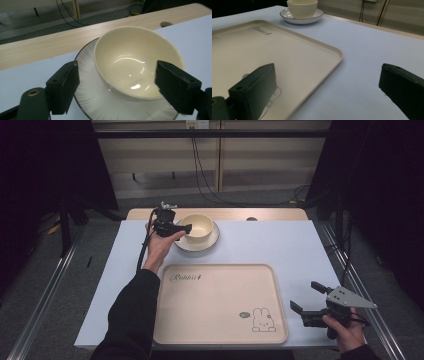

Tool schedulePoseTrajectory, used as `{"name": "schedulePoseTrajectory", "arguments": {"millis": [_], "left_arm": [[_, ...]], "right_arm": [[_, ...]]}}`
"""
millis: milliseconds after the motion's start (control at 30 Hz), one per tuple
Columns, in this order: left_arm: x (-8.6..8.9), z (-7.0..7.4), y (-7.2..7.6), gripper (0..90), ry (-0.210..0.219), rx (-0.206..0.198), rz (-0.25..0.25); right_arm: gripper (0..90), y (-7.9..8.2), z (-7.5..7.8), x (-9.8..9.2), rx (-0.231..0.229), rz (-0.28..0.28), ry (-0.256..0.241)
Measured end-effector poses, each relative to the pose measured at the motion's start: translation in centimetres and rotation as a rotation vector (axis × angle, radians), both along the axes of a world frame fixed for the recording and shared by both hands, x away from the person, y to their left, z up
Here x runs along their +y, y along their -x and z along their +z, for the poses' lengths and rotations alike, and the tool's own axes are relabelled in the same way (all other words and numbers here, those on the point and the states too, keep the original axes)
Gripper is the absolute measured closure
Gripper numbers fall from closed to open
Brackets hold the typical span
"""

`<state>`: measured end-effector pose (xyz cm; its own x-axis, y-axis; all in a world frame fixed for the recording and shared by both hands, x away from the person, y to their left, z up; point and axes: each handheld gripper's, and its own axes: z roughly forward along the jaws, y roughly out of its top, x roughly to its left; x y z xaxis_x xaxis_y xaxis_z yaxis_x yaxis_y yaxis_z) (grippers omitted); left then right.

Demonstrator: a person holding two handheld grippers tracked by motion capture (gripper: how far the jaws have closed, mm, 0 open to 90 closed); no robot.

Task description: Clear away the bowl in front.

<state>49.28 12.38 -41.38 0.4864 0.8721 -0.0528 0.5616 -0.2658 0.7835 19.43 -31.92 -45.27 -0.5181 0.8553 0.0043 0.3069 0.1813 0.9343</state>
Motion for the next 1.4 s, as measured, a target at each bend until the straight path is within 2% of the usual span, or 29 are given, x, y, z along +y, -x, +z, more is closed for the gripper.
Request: {"name": "schedulePoseTrajectory", "arguments": {"millis": [33, 67, 167, 200, 267, 300, 367, 433, 467, 600, 767, 800, 833, 900, 933, 967, 1000, 1033, 1233, 1300, 1333, 1400], "left_arm": [[0.0, 0.0, 0.0, 21.0, 0.000, 0.000, 0.000], [-0.2, -0.3, -0.5, 20.9, -0.020, 0.017, 0.020], [-0.3, -0.5, -1.0, 21.3, -0.005, 0.021, 0.040], [-0.5, -0.6, -1.5, 21.3, -0.027, 0.045, 0.038], [-0.8, -0.7, -1.8, 21.5, -0.029, 0.048, 0.053], [-0.8, -0.7, -2.0, 22.9, -0.031, 0.069, 0.050], [-0.8, -0.9, -2.2, 28.0, -0.032, 0.100, 0.058], [-0.7, -1.0, -2.3, 28.2, -0.040, 0.109, 0.063], [-0.7, -1.4, -2.5, 27.8, -0.027, 0.121, 0.081], [-0.8, -1.9, -2.7, 28.4, -0.025, 0.145, 0.099], [-1.0, -2.4, -3.1, 30.6, -0.052, 0.169, 0.097], [-1.0, -2.8, -3.3, 30.7, -0.066, 0.186, 0.106], [-1.0, -2.8, -3.3, 30.9, -0.066, 0.186, 0.106], [-1.0, -3.1, -3.6, 30.7, -0.069, 0.215, 0.108], [-1.2, -3.2, -3.6, 30.8, -0.050, 0.219, 0.119], [-1.3, -3.2, -3.6, 32.8, -0.049, 0.225, 0.116], [-1.4, -3.1, -3.6, 33.3, -0.066, 0.231, 0.120], [-1.5, -3.1, -3.6, 35.5, -0.046, 0.242, 0.118], [-1.8, -3.0, -3.7, 48.8, -0.052, 0.267, 0.137], [-2.0, -2.9, -3.8, 51.7, -0.048, 0.295, 0.153], [-2.2, -2.9, -4.1, 53.2, -0.051, 0.323, 0.161], [-2.3, -2.9, -4.1, 57.7, -0.044, 0.323, 0.171]], "right_arm": [[1.1, 0.0, 0.0, 0.0, 0.000, 0.000, 0.000], [1.1, 0.0, 0.0, 0.0, 0.000, 0.000, -0.001], [1.1, -0.1, 0.0, 0.1, -0.002, 0.002, -0.001], [1.1, -0.1, 0.0, 0.1, -0.003, 0.003, -0.002], [1.2, -0.1, 0.0, 0.1, -0.004, 0.007, -0.002], [1.1, -0.1, 0.0, 0.1, -0.004, 0.005, -0.003], [1.1, -0.1, 0.0, 0.0, -0.004, 0.007, -0.003], [1.1, -0.1, 0.0, 0.0, -0.005, 0.008, -0.002], [1.1, 0.0, 0.0, 0.0, -0.008, 0.007, -0.001], [1.2, 0.0, 0.0, 0.0, -0.007, 0.009, 0.000], [1.2, 0.0, 0.0, 0.0, -0.004, 0.013, -0.003], [1.2, 0.0, 0.0, 0.0, -0.008, 0.013, -0.001], [1.2, 0.0, 0.0, 0.0, -0.008, 0.013, -0.001], [1.2, 0.0, 0.0, 0.0, -0.003, 0.014, -0.003], [1.2, 0.0, 0.0, 0.0, -0.003, 0.014, -0.003], [1.2, 0.0, 0.0, 0.0, -0.006, 0.013, 0.000], [1.2, 0.0, 0.0, 0.0, -0.007, 0.014, 0.000], [1.2, 0.0, 0.0, 0.0, -0.005, 0.010, -0.001], [1.2, 0.1, 0.0, 0.0, -0.009, 0.011, -0.002], [1.2, 0.1, 0.0, 0.0, -0.010, 0.011, -0.002], [1.1, 0.1, 0.0, 0.0, -0.009, 0.014, -0.003], [1.1, 0.0, 0.0, -0.1, -0.012, 0.014, -0.005]]}}
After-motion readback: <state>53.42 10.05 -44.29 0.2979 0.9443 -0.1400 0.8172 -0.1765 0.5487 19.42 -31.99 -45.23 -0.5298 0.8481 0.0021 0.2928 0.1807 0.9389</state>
